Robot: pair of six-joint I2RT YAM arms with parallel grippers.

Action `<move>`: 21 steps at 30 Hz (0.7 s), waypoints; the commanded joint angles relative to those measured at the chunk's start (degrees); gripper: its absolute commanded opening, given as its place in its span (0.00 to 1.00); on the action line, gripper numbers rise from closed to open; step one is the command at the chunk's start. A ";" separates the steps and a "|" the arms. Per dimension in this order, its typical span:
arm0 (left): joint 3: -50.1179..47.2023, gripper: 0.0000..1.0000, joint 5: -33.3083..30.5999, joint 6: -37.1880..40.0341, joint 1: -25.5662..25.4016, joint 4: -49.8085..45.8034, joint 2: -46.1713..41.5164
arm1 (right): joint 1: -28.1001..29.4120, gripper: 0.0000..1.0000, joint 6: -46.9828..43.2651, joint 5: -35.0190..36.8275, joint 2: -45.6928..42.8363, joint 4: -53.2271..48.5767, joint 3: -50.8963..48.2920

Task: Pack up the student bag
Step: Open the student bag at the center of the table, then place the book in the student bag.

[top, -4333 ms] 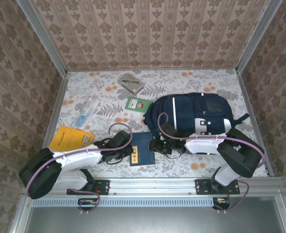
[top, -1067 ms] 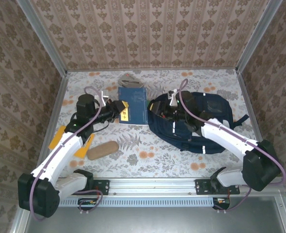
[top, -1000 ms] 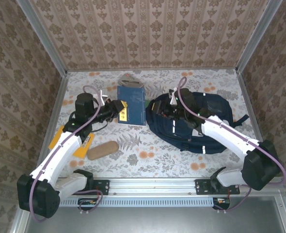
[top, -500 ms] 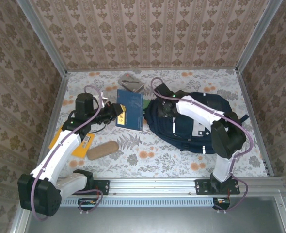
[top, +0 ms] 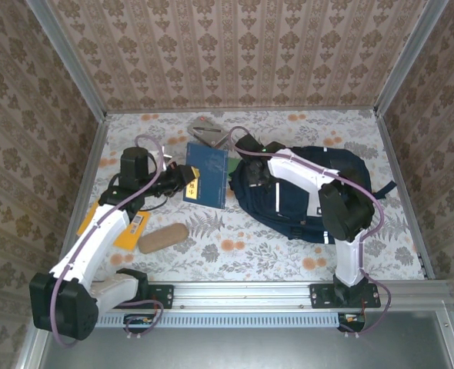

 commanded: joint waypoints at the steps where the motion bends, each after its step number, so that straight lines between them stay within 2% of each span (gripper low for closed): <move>1: 2.19 0.00 1.94 2.68 0.43 -0.05 0.98 | 0.57 0.00 -1.84 0.37 -8.31 -0.23 -1.64; 7: 2.80 0.00 -0.45 3.14 -1.28 2.99 4.50 | 0.31 0.00 -4.63 -7.25 -20.10 2.53 -3.40; 11: 3.75 0.00 -5.52 1.90 -5.07 6.95 8.56 | -1.26 0.00 -6.37 -14.42 -26.10 4.17 -4.48; 16: 5.86 0.00 -13.24 -2.12 -12.67 14.20 15.17 | -6.84 0.00 -5.74 -22.38 -30.51 3.40 -3.51; 21: 9.69 0.00 -19.20 -4.61 -19.11 19.58 23.48 | -13.66 0.00 -1.96 -32.50 -34.73 6.86 -4.82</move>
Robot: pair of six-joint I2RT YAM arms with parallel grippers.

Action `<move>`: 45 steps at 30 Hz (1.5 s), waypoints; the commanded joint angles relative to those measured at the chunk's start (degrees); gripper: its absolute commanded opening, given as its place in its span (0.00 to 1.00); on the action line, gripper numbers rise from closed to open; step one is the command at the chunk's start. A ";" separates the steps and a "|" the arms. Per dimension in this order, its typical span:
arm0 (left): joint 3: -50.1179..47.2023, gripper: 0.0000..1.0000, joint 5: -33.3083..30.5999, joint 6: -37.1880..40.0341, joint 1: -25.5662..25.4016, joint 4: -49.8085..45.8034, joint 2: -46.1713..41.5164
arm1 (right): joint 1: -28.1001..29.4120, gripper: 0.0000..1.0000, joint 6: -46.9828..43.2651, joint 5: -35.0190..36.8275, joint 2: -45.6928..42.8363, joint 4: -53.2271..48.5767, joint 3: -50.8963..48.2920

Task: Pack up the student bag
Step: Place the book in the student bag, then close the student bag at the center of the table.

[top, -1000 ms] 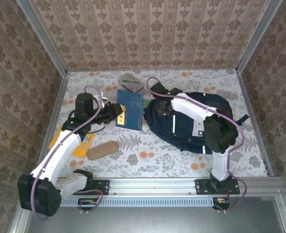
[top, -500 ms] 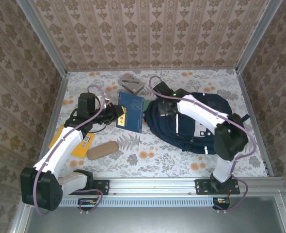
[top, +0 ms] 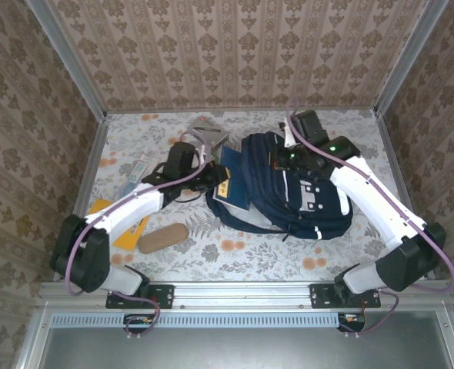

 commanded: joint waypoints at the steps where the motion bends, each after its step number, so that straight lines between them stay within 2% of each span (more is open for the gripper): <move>1: 3.77 0.00 -5.62 -3.68 -3.53 9.43 4.49 | -4.11 0.00 2.74 -8.98 -4.70 6.56 0.06; 8: 10.14 0.00 -8.43 -9.81 -11.02 17.44 16.60 | -9.51 0.00 6.11 -15.97 -4.79 9.39 -1.86; 14: 15.55 0.00 -12.44 -12.21 -15.31 17.24 24.63 | -10.12 0.00 7.58 -18.45 -3.90 12.07 -3.24; 19: 21.05 0.01 -15.45 -11.96 -19.09 12.57 30.88 | -11.03 0.00 7.86 -19.16 -3.86 12.72 -3.36; 22: 23.97 0.25 -15.18 -10.72 -20.34 9.19 33.16 | -11.87 0.00 7.96 -19.93 -3.86 12.87 -3.44; 23: 24.33 0.38 -15.56 -10.58 -20.47 8.01 33.13 | -12.02 0.00 7.91 -20.13 -3.90 12.87 -3.50; 26: 23.31 0.65 -17.56 -9.65 -20.24 5.57 31.26 | -12.32 0.00 7.56 -20.17 -4.30 12.85 -4.27; 29: 22.53 0.79 -18.99 -7.50 -19.74 1.19 28.09 | -12.66 0.00 7.12 -20.03 -4.51 13.01 -5.55; 31: 21.53 0.84 -20.24 -6.11 -19.28 -1.19 25.44 | -12.84 0.00 6.85 -20.07 -4.75 13.05 -6.57; 36: 17.94 0.90 -23.10 -3.61 -16.81 -8.98 16.91 | -12.92 0.00 5.18 -19.34 -4.74 13.07 -9.46; 42: 10.69 0.91 -26.67 -1.75 -11.53 -18.90 4.18 | -11.99 0.00 2.06 -15.31 -4.73 12.62 -14.79; 45: 6.99 0.90 -28.00 -0.99 -7.52 -23.75 -2.03 | -9.68 0.16 0.20 -11.23 -4.57 12.04 -16.61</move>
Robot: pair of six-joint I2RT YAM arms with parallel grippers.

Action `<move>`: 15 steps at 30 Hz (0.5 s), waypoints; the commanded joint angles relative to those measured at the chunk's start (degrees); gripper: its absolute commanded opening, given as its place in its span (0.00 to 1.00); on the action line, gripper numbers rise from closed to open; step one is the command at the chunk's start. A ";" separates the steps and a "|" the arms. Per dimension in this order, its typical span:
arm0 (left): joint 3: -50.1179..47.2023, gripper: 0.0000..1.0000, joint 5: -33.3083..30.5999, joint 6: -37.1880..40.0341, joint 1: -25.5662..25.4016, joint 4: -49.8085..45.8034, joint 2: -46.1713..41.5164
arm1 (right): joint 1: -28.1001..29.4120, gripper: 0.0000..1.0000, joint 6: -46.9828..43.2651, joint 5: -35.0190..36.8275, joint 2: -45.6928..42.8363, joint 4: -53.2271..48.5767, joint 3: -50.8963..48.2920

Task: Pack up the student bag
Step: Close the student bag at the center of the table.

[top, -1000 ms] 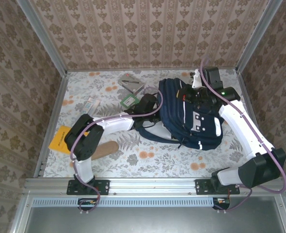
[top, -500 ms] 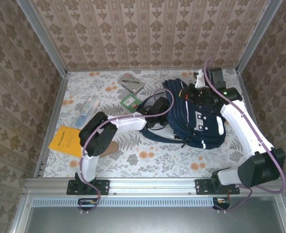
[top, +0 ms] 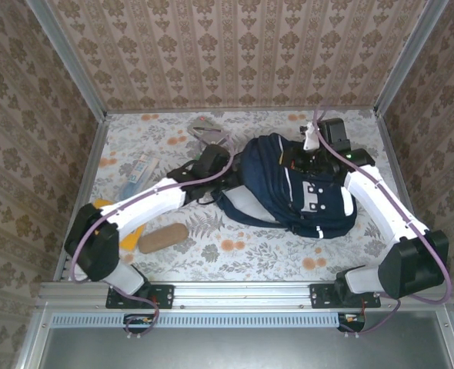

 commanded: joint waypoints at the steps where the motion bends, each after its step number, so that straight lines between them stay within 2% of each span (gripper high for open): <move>1: -3.83 0.90 -3.27 2.11 4.79 -9.04 -7.49 | 2.30 0.23 -3.29 7.24 -1.06 -1.75 -2.40; 3: -6.14 0.89 -3.10 3.03 8.54 -11.37 -10.84 | 3.87 0.34 -3.30 8.92 -0.53 -1.63 -2.83; 11: -12.54 0.89 -2.65 8.61 25.25 -20.37 -20.56 | 11.91 0.44 -2.34 14.67 4.09 -0.59 0.52; 15: -15.14 0.89 0.24 11.42 36.99 -22.31 -22.52 | 15.28 0.44 -1.13 15.10 6.87 1.19 2.99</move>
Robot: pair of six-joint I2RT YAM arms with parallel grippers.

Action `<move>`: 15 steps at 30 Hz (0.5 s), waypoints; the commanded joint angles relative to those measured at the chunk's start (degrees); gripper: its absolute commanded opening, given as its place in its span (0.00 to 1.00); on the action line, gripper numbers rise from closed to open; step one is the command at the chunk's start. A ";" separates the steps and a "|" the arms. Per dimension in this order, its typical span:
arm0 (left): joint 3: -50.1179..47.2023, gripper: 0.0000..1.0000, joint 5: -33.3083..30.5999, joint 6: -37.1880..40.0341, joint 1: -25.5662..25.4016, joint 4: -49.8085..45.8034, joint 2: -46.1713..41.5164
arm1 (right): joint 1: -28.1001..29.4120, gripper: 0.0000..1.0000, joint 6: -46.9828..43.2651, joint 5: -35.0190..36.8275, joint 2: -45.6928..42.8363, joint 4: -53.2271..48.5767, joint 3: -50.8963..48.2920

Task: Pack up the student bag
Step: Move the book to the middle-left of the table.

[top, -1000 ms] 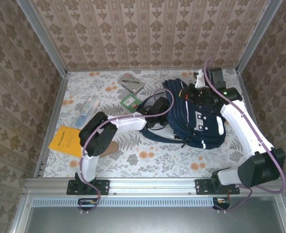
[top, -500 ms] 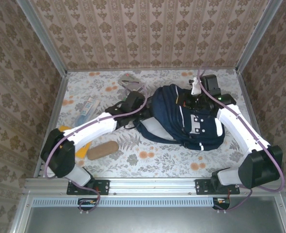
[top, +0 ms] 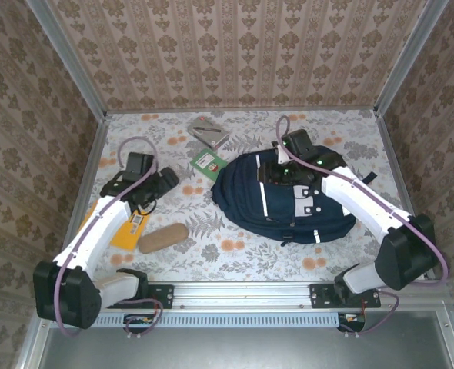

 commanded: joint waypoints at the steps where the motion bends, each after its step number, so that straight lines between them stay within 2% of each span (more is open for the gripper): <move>1: -2.22 0.89 2.64 5.20 8.89 -4.82 -1.69 | 2.53 0.44 0.79 2.59 2.47 1.87 3.81; 8: -3.56 0.89 2.79 9.13 25.50 -3.61 1.74 | 6.67 0.45 2.16 1.64 7.96 3.16 8.96; 11: -3.71 0.89 3.02 8.10 30.57 -1.70 6.21 | 8.02 0.45 2.36 1.06 10.16 3.30 11.06; 15: -3.47 0.88 2.81 5.97 34.76 1.44 11.28 | 9.33 0.44 2.29 0.07 12.65 2.94 13.60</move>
